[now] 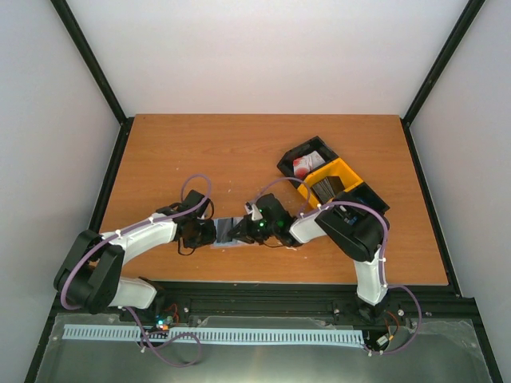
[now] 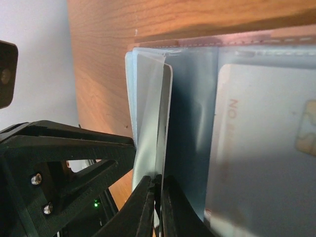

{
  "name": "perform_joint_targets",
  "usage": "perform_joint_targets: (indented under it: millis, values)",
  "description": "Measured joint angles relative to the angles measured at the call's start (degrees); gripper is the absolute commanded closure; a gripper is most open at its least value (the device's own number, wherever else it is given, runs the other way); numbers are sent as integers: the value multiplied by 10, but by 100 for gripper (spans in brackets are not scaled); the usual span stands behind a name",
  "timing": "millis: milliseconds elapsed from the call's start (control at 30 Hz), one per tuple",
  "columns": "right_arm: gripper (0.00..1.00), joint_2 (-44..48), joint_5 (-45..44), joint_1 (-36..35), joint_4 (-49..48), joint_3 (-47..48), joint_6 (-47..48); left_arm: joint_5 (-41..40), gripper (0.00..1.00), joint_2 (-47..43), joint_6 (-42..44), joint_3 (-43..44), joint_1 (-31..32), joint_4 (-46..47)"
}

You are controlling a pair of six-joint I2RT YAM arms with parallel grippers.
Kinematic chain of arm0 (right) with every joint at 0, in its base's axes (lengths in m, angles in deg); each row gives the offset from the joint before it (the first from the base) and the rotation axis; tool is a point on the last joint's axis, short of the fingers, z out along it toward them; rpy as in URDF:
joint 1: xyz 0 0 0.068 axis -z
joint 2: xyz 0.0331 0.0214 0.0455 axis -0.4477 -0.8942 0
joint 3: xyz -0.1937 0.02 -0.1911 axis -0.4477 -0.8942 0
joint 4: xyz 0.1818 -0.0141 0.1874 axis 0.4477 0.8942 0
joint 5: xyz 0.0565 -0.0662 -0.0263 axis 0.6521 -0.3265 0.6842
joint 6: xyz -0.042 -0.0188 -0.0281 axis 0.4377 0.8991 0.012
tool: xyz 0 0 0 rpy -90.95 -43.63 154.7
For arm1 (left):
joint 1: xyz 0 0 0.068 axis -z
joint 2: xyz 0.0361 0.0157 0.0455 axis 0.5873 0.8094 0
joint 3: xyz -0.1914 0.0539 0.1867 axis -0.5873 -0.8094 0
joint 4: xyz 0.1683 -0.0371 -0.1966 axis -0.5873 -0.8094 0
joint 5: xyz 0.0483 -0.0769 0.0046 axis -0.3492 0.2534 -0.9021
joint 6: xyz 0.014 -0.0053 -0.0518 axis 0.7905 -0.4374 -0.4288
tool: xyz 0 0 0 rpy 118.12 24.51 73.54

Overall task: Put the credit cards into the card holder
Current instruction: Insert the credit card into the card holder.

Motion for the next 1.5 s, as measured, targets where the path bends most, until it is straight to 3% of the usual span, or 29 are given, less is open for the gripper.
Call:
perform_joint_targets:
  millis: [200, 500, 767, 1033, 1367, 1500]
  values:
    - [91, -1, 12, 0, 45, 27, 37, -7, 84, 0, 0, 0, 0, -2]
    - [69, 7, 12, -1, 121, 54, 87, -12, 86, -5, 0, 2, 0, -2]
    - [64, 17, 7, -1, 137, 57, 99, -26, 87, -22, -6, 10, 0, -2]
    - [71, 16, 9, -1, 126, 57, 85, -30, 86, -33, -13, 11, 0, -2]
    - [97, -3, 14, -1, 73, 48, 44, -17, 78, -70, -21, 11, 0, 14]
    - [97, -3, 18, -1, 43, 38, 31, -2, 73, -82, -25, 10, 0, 30]
